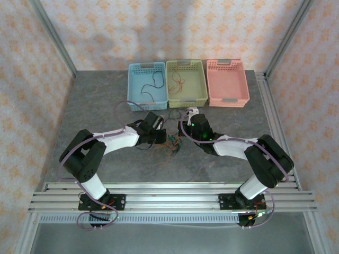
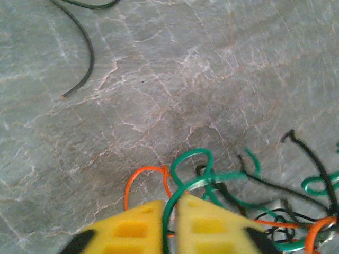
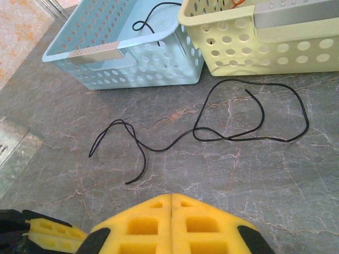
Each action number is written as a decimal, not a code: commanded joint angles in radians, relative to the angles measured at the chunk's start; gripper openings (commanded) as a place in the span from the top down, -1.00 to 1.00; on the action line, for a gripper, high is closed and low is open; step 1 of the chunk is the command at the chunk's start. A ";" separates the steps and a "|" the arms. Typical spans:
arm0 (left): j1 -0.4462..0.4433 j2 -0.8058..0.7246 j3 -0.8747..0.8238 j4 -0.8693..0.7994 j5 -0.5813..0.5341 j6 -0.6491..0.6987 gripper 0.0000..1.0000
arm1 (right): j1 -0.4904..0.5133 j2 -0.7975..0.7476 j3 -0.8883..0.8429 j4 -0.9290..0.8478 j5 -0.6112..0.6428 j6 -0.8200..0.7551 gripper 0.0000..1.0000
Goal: Untangle the cables
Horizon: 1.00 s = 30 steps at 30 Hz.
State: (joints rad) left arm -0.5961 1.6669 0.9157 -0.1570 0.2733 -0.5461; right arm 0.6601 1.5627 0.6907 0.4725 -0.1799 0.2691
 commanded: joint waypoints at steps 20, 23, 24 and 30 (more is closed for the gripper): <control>0.044 -0.629 -0.284 0.043 -0.564 -0.037 1.00 | -0.060 -0.163 -0.147 0.036 0.441 0.088 1.00; 0.070 -0.696 -0.317 0.031 -0.622 -0.067 1.00 | -0.074 -0.172 -0.170 0.047 0.491 0.128 1.00; 0.077 -0.714 -0.325 0.028 -0.634 -0.077 1.00 | -0.080 -0.175 -0.175 0.049 0.499 0.141 1.00; 0.089 -0.749 -0.343 0.012 -0.681 -0.104 1.00 | -0.108 -0.181 -0.193 0.036 0.533 0.205 1.00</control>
State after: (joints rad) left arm -0.5159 0.9302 0.5858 -0.1226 -0.3138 -0.6144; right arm 0.5678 1.4090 0.5182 0.5060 0.2817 0.4168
